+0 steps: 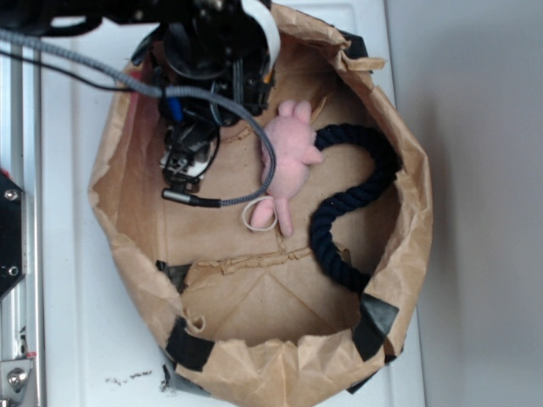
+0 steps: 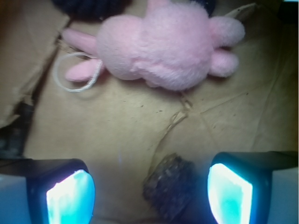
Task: Grab the rock.
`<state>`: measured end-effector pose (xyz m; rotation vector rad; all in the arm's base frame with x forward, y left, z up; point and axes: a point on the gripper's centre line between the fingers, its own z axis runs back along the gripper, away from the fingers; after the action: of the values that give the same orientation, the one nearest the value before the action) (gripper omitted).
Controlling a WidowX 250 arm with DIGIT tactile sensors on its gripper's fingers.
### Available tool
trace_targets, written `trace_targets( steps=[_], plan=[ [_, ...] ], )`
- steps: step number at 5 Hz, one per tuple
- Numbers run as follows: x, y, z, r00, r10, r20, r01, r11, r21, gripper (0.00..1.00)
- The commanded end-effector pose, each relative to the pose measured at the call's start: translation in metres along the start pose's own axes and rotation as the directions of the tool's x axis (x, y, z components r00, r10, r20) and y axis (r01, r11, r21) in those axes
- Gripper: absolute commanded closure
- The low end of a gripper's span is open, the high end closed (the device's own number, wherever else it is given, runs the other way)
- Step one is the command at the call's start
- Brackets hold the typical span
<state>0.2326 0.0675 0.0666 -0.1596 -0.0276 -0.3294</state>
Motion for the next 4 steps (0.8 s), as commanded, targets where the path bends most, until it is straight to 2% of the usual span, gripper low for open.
trace_targets(
  steps=[1, 4],
  plan=[
    [0.004, 0.005, -0.002, 0.998, 0.009, 0.059, -0.011, 1.000, 0.029, 0.00],
    [0.018, 0.023, -0.044, 0.994, -0.003, 0.106, -0.009, 0.993, 0.119, 0.00]
  ],
)
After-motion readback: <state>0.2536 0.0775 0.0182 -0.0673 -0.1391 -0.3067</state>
